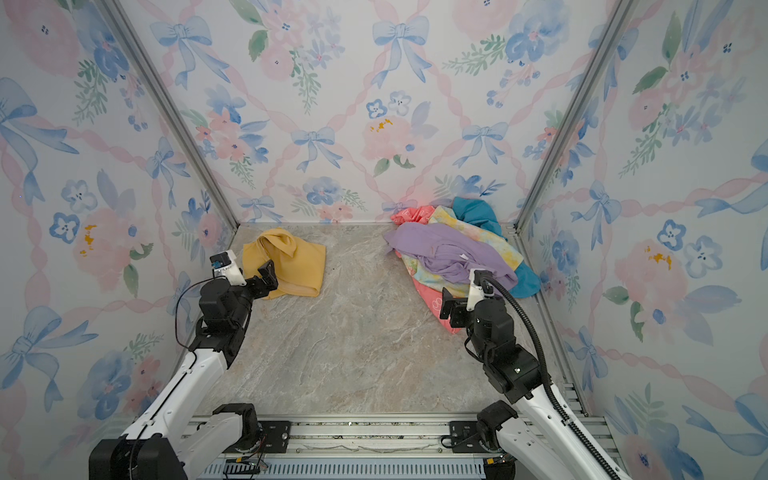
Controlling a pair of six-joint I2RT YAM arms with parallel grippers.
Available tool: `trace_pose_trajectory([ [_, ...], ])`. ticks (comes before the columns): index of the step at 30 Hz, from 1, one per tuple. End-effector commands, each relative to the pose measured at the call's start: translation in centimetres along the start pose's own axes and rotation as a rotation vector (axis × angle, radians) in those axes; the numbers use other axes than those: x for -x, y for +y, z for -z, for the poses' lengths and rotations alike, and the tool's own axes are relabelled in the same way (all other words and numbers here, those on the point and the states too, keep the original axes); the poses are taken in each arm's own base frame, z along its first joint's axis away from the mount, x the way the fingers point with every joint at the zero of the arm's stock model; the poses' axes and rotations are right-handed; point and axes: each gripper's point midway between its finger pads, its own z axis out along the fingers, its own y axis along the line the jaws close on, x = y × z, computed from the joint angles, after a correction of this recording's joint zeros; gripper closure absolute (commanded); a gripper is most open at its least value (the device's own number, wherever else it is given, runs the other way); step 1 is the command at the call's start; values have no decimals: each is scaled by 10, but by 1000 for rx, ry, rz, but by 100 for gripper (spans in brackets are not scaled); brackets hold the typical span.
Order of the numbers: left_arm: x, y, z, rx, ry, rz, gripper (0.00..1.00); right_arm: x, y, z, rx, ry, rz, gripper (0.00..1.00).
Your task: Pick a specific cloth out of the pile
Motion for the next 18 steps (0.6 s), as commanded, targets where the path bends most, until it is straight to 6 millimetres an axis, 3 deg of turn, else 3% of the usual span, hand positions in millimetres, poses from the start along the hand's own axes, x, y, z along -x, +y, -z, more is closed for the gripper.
trace_pose_trajectory([
  [1, 2, 1, 4, -15, -93, -28, 2, 9, -23, -9, -98, -118, 2, 3],
  [6, -29, 24, 5, 67, -117, -2, 2, -23, -55, -31, -202, -123, -25, 3],
  [12, -68, 32, -11, 103, 1, -74, 2, -58, -85, -49, -293, -104, -26, 3],
  [18, -92, 28, -15, 78, 26, -140, 2, -81, -95, -65, -320, -92, -12, 3],
])
